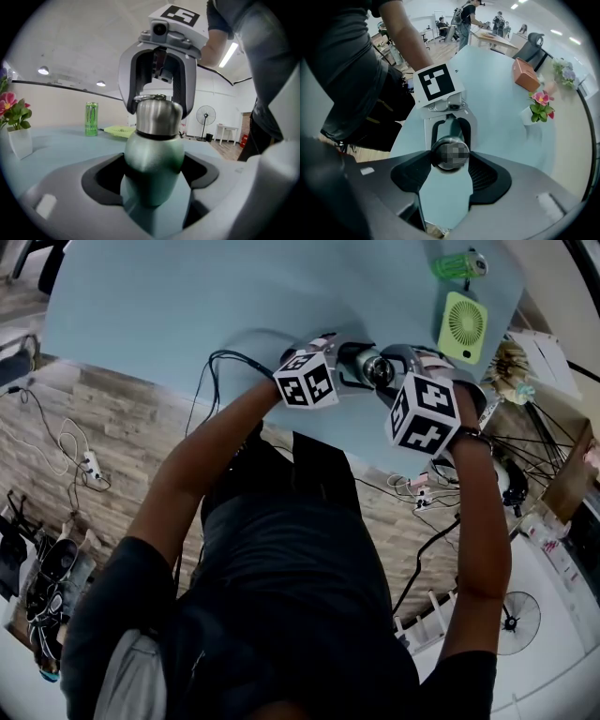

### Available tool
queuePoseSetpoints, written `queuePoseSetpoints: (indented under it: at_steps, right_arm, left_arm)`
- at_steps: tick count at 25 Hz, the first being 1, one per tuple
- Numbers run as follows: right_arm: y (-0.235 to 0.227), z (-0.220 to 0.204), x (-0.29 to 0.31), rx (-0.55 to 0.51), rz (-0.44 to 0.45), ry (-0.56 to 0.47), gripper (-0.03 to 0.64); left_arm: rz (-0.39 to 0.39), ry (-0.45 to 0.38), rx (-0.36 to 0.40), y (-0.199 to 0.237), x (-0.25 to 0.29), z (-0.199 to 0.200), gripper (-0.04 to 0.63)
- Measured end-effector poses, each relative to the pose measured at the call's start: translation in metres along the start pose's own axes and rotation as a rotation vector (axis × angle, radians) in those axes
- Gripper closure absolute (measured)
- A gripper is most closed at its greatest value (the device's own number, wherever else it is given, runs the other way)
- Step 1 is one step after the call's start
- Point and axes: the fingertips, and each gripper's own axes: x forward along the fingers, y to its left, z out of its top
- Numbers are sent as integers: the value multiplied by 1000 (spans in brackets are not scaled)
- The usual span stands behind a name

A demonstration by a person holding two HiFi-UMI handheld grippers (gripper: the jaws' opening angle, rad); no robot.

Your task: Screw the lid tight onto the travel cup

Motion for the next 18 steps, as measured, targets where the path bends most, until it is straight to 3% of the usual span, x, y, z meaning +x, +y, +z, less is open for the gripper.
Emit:
queuePoseSetpoints:
  at_steps: [7,18]
  right_arm:
    - [-2,0,0,361,-51,-105,373]
    - [-15,-8,-8,1033,-254,-331,376]
  left_arm:
    - [1,2,1,0,-1,0,170]
    - [1,1,-1,0,1,1,170]
